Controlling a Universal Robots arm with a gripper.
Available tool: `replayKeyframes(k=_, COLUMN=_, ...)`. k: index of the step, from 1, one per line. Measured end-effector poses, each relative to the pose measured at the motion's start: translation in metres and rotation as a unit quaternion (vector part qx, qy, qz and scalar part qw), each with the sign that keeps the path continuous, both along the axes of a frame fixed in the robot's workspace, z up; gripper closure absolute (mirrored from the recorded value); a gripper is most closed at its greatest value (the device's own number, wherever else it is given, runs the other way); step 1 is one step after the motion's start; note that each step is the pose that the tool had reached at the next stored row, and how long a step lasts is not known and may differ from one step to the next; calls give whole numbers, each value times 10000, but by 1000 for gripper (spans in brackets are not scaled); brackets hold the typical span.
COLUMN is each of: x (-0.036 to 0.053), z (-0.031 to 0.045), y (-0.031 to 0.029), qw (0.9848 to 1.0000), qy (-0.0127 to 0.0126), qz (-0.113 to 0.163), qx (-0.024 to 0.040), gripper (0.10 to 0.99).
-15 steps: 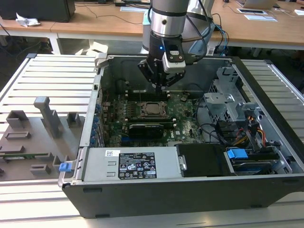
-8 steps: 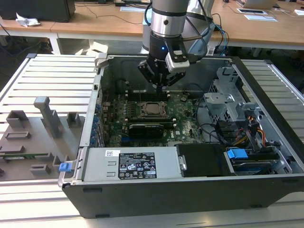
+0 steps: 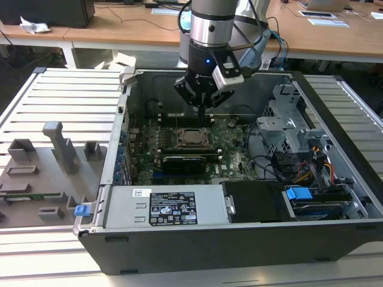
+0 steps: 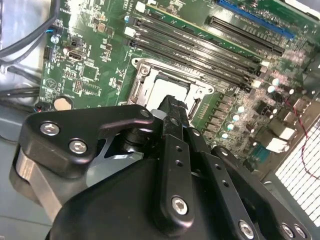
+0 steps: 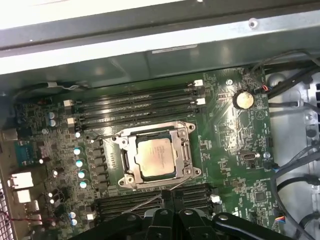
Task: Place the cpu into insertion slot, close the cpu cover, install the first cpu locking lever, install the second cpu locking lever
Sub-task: 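Install the first cpu locking lever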
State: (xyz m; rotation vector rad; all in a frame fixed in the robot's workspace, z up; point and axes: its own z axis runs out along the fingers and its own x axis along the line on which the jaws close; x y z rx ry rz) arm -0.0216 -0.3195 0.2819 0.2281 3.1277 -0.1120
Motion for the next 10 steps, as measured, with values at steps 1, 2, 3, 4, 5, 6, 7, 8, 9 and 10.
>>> replayKeyframes(k=1, x=0, z=0, y=0, qw=10000, qy=0, qz=63, qx=0, gripper=980)
replayKeyframes(k=2, x=0, z=0, y=0, qw=9999, qy=0, qz=111, qx=0, gripper=980)
replayKeyframes(k=3, x=0, z=0, y=0, qw=9997, qy=0, qz=233, qx=0, gripper=980)
replayKeyframes(k=4, x=0, z=0, y=0, qw=9995, qy=0, qz=327, qx=0, gripper=980)
replayKeyframes(k=5, x=0, z=0, y=0, qw=9991, qy=0, qz=426, qx=0, gripper=980)
replayKeyframes(k=6, x=0, z=0, y=0, qw=9986, qy=0, qz=538, qx=0, gripper=980)
replayKeyframes(k=7, x=0, z=0, y=0, qw=9980, qy=0, qz=635, qx=0, gripper=980)
replayKeyframes(k=8, x=0, z=0, y=0, qw=9973, qy=0, qz=737, qx=0, gripper=980)
replayKeyframes(k=9, x=0, z=0, y=0, qw=9968, qy=0, qz=795, qx=0, gripper=980)
replayKeyframes(k=10, x=0, z=0, y=0, qw=9959, qy=0, qz=900, qx=0, gripper=980)
